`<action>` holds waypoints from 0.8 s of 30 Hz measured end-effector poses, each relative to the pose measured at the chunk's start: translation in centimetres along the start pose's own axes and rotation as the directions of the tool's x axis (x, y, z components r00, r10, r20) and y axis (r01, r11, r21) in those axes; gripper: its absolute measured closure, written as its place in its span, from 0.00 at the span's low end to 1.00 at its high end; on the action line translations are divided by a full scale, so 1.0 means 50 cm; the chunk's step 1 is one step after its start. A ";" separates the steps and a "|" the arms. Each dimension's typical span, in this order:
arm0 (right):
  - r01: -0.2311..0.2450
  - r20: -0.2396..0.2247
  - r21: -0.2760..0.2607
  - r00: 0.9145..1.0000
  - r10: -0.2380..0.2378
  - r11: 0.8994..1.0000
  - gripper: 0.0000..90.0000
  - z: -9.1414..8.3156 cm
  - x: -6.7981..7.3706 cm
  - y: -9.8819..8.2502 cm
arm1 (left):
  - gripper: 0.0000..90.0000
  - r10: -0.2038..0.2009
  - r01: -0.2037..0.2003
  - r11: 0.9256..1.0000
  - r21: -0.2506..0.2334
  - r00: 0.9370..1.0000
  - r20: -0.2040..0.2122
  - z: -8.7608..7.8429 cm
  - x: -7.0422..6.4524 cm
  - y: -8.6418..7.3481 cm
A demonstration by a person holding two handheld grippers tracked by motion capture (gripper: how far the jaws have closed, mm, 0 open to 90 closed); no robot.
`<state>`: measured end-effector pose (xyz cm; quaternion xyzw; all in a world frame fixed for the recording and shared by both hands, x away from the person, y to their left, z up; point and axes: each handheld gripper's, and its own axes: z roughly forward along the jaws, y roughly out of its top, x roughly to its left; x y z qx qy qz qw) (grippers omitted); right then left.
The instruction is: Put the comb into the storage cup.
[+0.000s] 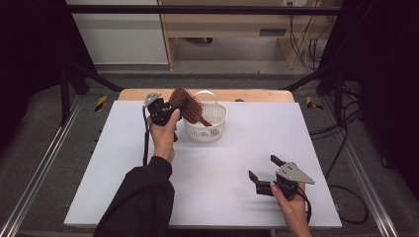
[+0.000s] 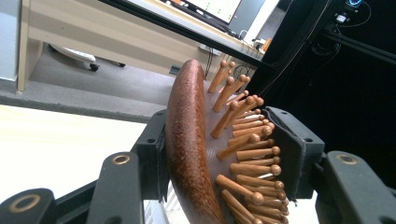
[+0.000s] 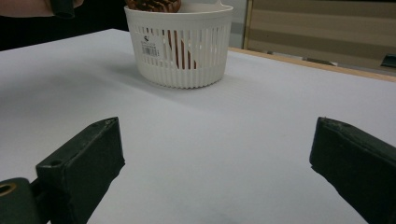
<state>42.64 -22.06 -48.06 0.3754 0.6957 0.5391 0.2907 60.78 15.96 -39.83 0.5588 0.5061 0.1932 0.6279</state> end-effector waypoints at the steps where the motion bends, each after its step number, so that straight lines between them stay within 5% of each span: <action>1: -0.001 0.000 0.000 1.000 0.001 1.000 0.04 0.000 0.000 0.000 | 0.50 -0.001 0.001 1.000 0.001 1.000 -0.001 0.000 0.001 0.000; 24: 0.000 -0.007 0.005 1.000 0.000 1.000 0.04 0.002 0.002 -0.001 | 0.49 -0.017 0.017 1.000 0.005 1.000 -0.010 -0.003 0.015 -0.004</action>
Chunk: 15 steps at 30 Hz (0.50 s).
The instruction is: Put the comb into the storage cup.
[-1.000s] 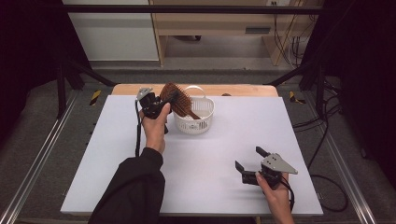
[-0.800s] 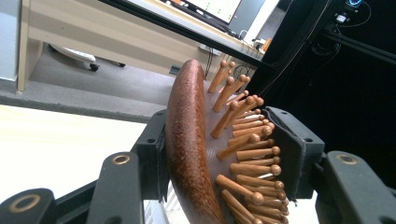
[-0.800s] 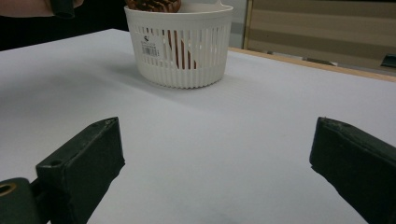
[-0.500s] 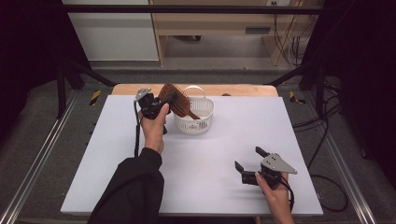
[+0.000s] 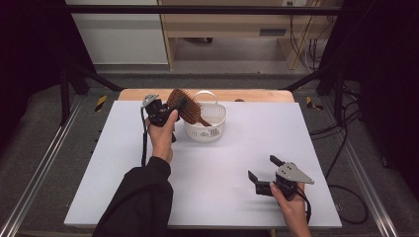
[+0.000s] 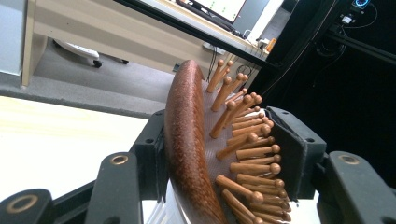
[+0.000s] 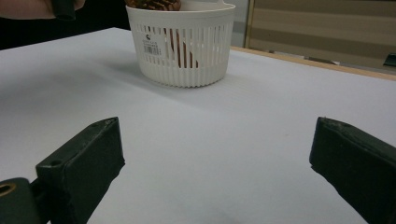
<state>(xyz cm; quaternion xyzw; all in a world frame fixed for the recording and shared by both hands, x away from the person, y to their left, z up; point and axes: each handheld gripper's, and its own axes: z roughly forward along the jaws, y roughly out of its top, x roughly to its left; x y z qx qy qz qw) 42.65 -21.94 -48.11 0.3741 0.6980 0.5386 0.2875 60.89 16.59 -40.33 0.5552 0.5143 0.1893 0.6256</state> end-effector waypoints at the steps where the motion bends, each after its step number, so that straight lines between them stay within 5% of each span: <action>1: 0.000 0.000 0.000 1.000 0.000 1.000 0.04 0.000 0.000 0.000 | 0.49 -0.003 0.003 1.000 -0.002 1.000 0.000 0.000 0.000 0.000; 15: 0.001 -0.008 0.009 1.000 -0.001 1.000 0.04 0.002 0.002 -0.001 | 0.48 0.002 -0.002 1.000 0.001 1.000 -0.009 0.000 0.003 0.000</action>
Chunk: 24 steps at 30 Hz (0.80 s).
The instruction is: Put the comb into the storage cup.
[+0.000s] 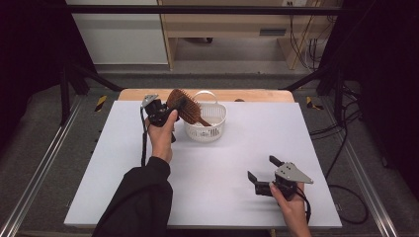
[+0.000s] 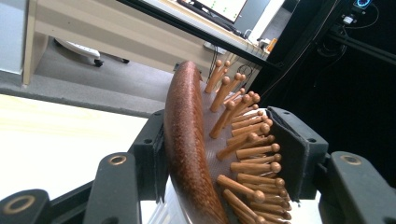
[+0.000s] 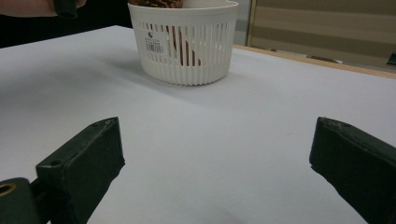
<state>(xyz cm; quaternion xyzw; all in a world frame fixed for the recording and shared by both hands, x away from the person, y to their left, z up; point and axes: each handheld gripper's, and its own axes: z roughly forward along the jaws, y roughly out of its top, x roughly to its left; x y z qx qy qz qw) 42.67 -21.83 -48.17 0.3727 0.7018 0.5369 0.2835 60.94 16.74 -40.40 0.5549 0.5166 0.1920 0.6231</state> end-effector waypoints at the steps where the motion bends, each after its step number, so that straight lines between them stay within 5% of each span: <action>1: 0.001 -0.001 0.001 1.000 -0.001 1.000 0.04 0.001 0.000 0.000 | 0.47 0.001 -0.001 1.000 -0.001 1.000 -0.003 0.000 0.000 0.000; 24: 0.009 -0.004 0.013 1.000 -0.009 1.000 0.04 0.004 0.003 -0.001 | 0.46 -0.003 0.004 1.000 0.015 1.000 -0.015 0.002 0.005 -0.002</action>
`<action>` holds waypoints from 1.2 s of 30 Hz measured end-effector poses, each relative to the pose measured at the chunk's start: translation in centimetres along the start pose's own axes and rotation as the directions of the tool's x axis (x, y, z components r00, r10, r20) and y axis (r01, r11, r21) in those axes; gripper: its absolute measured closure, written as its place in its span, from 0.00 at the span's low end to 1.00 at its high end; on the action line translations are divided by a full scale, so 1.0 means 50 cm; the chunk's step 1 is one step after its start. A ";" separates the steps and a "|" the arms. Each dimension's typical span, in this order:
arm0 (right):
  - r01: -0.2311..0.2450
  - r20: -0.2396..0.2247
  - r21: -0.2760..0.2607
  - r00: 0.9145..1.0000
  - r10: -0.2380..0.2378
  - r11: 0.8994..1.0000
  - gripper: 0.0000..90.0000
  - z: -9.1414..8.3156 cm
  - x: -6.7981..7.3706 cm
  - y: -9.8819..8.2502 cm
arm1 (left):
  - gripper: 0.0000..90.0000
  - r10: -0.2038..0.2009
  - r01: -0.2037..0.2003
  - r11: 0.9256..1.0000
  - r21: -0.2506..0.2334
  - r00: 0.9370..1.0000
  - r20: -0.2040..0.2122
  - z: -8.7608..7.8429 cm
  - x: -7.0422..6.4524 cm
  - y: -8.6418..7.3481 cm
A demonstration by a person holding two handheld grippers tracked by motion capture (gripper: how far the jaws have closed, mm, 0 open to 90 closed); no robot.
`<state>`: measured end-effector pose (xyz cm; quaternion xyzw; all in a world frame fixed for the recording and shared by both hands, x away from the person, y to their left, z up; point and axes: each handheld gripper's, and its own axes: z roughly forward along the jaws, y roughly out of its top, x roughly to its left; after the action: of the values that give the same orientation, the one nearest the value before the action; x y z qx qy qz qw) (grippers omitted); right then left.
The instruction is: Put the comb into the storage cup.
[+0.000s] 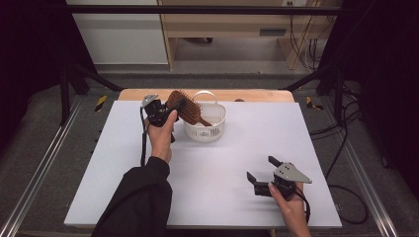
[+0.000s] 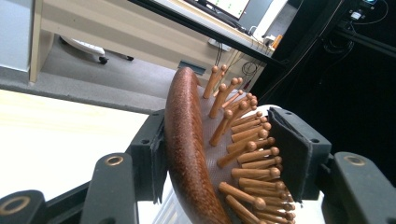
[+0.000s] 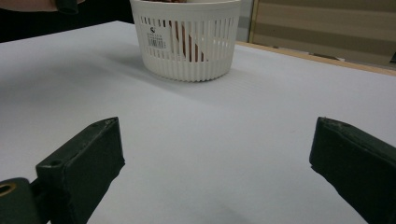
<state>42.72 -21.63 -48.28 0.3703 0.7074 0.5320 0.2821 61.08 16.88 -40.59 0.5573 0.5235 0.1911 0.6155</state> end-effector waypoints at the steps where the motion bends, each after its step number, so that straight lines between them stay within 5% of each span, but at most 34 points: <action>1: -0.001 0.000 0.000 1.000 0.001 1.000 0.04 0.000 0.000 0.000 | 0.46 -0.003 0.003 1.000 0.001 1.000 -0.002 0.000 0.001 0.000; 36: -0.001 0.001 0.000 1.000 0.001 1.000 0.04 0.001 0.001 0.000 | 0.39 0.065 -0.064 0.998 0.015 0.997 -0.043 0.002 0.009 0.006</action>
<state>42.74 -21.58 -48.29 0.3708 0.7069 0.5320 0.2823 61.44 17.29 -40.55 0.5737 0.5199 0.2194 0.5937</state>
